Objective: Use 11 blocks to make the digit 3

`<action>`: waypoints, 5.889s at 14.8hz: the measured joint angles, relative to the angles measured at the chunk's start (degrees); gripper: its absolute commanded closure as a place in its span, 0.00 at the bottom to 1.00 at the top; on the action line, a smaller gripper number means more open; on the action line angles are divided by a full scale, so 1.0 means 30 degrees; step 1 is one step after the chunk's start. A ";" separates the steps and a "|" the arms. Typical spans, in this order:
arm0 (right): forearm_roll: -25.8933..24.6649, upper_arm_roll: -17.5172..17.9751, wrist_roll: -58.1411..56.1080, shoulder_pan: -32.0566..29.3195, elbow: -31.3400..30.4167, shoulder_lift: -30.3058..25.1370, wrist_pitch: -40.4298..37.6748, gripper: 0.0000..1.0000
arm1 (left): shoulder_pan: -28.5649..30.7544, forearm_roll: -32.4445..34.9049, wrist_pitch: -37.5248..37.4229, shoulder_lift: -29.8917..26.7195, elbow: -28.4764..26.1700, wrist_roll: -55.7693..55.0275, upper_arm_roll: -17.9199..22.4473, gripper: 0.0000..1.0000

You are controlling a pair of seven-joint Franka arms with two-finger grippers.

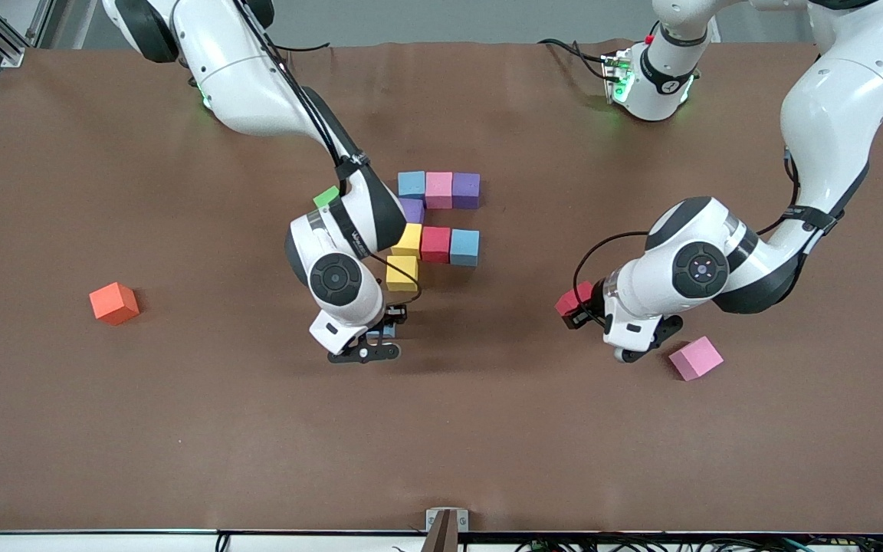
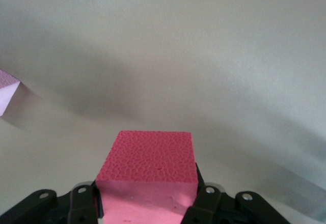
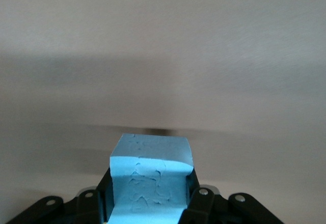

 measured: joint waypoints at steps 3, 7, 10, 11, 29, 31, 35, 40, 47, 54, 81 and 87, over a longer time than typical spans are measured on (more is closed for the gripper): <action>0.0365 0.0005 0.0001 0.0300 0.0026 0.0120 0.0060 0.63 | -0.0229 -0.0001 -0.0555 0.0005 -0.0118 0.0137 0.0020 0.79; 0.0530 0.0005 0.0037 0.0624 0.0026 0.0294 0.0060 0.63 | -0.0259 -0.0001 -0.1165 0.0006 -0.0419 0.0535 0.0028 0.79; 0.0547 0.0004 0.0037 0.0653 0.0026 0.0321 0.0056 0.63 | -0.0389 -0.0002 -0.1168 0.0007 -0.0622 0.0247 0.0026 0.79; 0.0548 0.0005 0.0037 0.0661 0.0026 0.0324 0.0045 0.63 | -0.0487 -0.0002 -0.1168 0.0006 -0.0674 0.0007 0.0014 0.79; 0.0548 0.0020 0.0128 0.1175 -0.0353 0.0485 -0.0197 0.63 | -0.1703 -0.0002 -0.1168 0.0005 -0.0838 -0.0116 -0.0023 0.78; 0.0548 0.0021 0.0128 0.1211 -0.0353 0.0485 -0.0204 0.63 | -0.1703 -0.0002 -0.1168 0.0005 -0.0842 -0.0104 -0.0022 0.78; 0.0548 0.0020 0.0131 0.1262 -0.0367 0.0484 -0.0243 0.63 | -0.1705 -0.0002 -0.1169 0.0005 -0.0905 -0.0083 -0.0023 0.78; 0.0548 0.0021 0.0243 0.1263 -0.0371 0.0484 -0.0245 0.62 | -0.1720 -0.0002 -0.1169 0.0005 -0.0943 -0.0052 -0.0075 0.78; 0.0548 0.0023 0.1930 0.1432 -0.0375 0.0484 -0.0302 0.62 | -0.1729 -0.0002 -0.1169 0.0005 -0.1084 -0.0042 -0.0093 0.78; 0.0548 0.0024 0.2053 0.1467 -0.0373 0.0478 -0.0446 0.61 | -0.1733 -0.0002 -0.1169 0.0004 -0.1152 -0.0042 -0.0260 0.78; 0.0481 0.0017 0.1836 0.1473 -0.0371 0.0440 -0.0965 0.61 | -0.1708 -0.0002 -0.1169 0.0004 -0.1153 -0.0042 -0.0375 0.78; 0.0329 0.0018 0.1303 0.1474 -0.0372 0.0438 -0.0909 0.62 | -0.1699 -0.0002 -0.1187 0.0004 -0.1153 -0.0042 -0.0375 0.78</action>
